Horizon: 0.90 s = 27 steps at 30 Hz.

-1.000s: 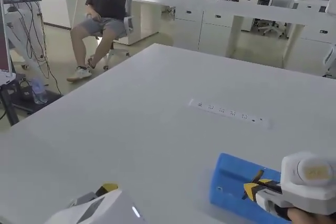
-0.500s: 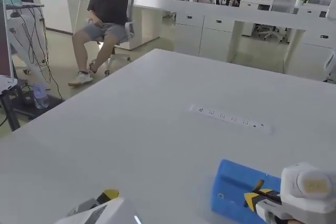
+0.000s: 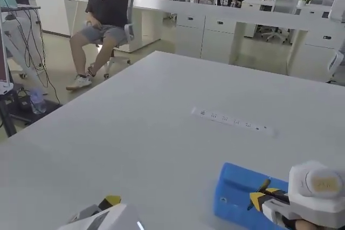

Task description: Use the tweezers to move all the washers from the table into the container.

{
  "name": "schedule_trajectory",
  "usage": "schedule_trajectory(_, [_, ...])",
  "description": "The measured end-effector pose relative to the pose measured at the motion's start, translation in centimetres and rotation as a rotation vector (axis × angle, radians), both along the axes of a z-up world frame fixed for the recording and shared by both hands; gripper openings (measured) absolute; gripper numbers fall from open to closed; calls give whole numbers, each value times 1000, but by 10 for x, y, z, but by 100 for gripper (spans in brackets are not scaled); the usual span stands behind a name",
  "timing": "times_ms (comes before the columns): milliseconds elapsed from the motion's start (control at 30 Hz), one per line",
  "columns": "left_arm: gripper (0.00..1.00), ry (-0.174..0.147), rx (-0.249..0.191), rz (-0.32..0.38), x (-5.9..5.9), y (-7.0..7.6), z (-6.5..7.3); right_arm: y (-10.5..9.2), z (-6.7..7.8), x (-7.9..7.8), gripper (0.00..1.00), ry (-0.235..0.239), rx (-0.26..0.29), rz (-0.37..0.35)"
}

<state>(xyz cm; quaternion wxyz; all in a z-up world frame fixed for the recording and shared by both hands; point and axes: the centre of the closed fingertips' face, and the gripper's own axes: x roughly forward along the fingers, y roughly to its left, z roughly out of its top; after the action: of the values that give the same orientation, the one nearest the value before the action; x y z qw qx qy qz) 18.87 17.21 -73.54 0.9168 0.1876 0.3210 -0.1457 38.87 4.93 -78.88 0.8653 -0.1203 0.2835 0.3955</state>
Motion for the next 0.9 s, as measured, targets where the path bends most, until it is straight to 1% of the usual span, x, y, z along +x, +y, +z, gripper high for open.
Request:
schedule_trajectory(133, [99, -5, 3, -3, 1, -1, 1, -3, 11, -5, 4, -11, 10, 4])
schedule_trajectory(233, [99, -7, 0, -3, 0, -1, 2, -6, 24, -9, 4, -33, 23, 9])
schedule_trajectory(300, [99, -4, 2, -4, -1, -1, 1, -7, 32, -12, 4, -38, 39, 12])
schedule_trajectory(367, [99, -3, 7, -6, -1, -1, 1, -9, 38, -12, 4, -44, 51, 12])
schedule_trajectory(500, [99, -8, 3, -5, 0, -2, 2, -12, 49, -20, 4, -57, 67, 20])
schedule_trajectory(733, [99, -10, 5, -9, 0, -3, 3, -19, 52, -32, 4, -43, 83, 29])
schedule_trajectory(900, [99, -10, 4, -12, 0, -4, 3, -25, 46, -45, 4, -31, 65, 39])
